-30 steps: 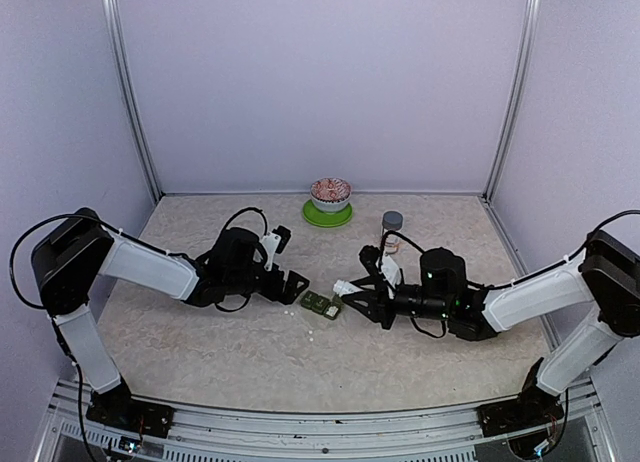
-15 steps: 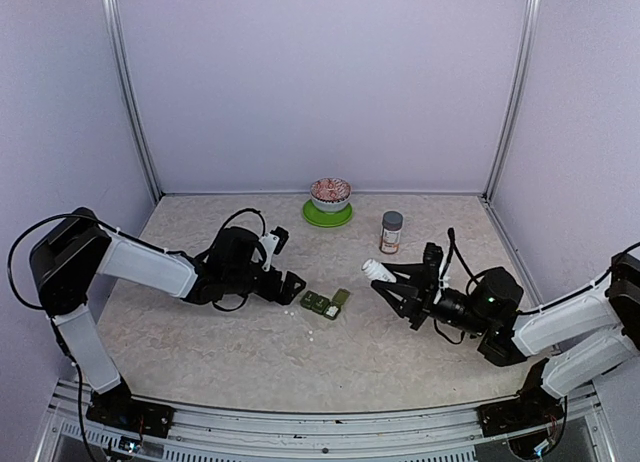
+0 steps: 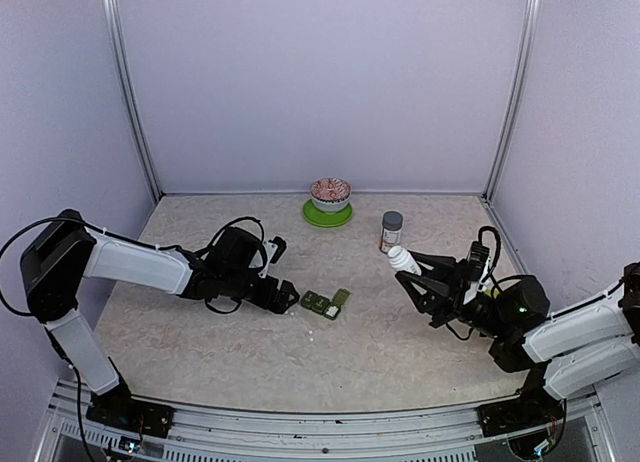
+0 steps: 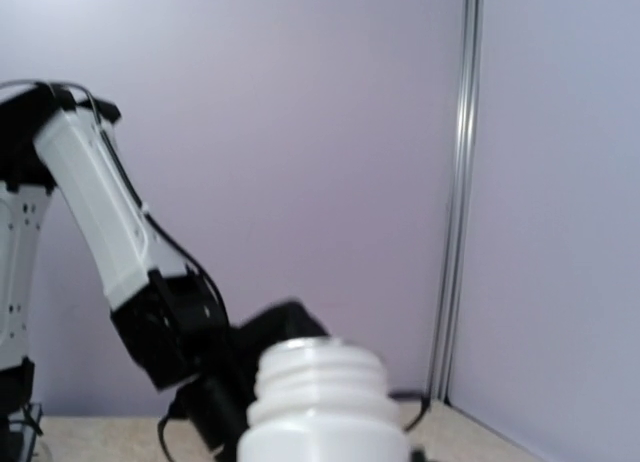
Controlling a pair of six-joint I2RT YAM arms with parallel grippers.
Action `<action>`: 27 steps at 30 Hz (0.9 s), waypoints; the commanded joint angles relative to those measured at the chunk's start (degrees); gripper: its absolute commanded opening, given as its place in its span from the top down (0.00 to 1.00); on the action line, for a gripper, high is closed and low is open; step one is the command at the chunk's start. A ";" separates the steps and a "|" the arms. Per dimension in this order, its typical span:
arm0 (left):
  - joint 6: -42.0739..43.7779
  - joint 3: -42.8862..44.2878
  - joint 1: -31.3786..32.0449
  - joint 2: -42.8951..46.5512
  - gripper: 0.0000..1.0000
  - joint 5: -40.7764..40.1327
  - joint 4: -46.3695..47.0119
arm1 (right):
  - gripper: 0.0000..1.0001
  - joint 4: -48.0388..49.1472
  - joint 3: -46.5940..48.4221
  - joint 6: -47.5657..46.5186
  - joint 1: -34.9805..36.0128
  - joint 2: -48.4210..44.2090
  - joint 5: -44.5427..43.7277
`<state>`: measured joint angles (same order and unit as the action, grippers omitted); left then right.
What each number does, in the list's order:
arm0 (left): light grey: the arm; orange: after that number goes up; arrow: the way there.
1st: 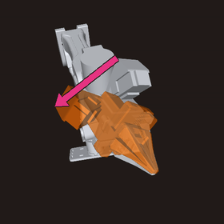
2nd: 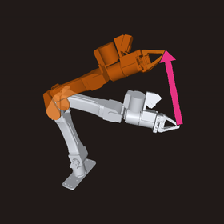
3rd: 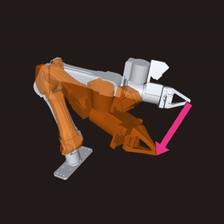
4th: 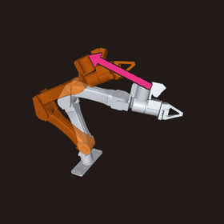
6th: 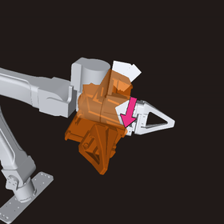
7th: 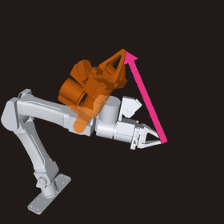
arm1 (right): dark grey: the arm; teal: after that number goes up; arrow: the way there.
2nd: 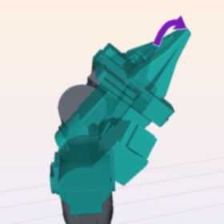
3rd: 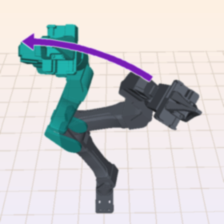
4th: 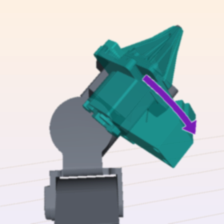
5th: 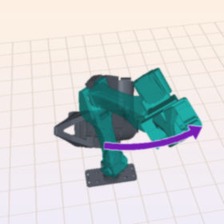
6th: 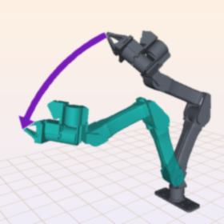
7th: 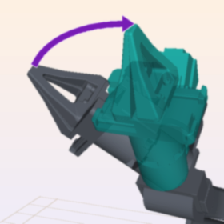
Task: Sort the pills into containers
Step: Pour the pill into the compartment of the pill container.
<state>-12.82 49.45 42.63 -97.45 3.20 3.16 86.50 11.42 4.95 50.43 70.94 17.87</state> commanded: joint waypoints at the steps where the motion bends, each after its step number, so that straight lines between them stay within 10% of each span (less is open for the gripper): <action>1: 0.31 -1.09 1.58 -0.05 0.08 0.01 -4.43 | 0.75 -2.54 -0.57 0.24 -0.47 -2.16 1.33; 27: 1.05 4.46 4.82 -7.25 0.62 -1.00 -7.31 | 0.76 17.83 -1.79 0.23 -0.46 16.16 6.53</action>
<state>-12.38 52.84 47.29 -103.74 1.48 -2.39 88.82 9.43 5.52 50.43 87.42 23.79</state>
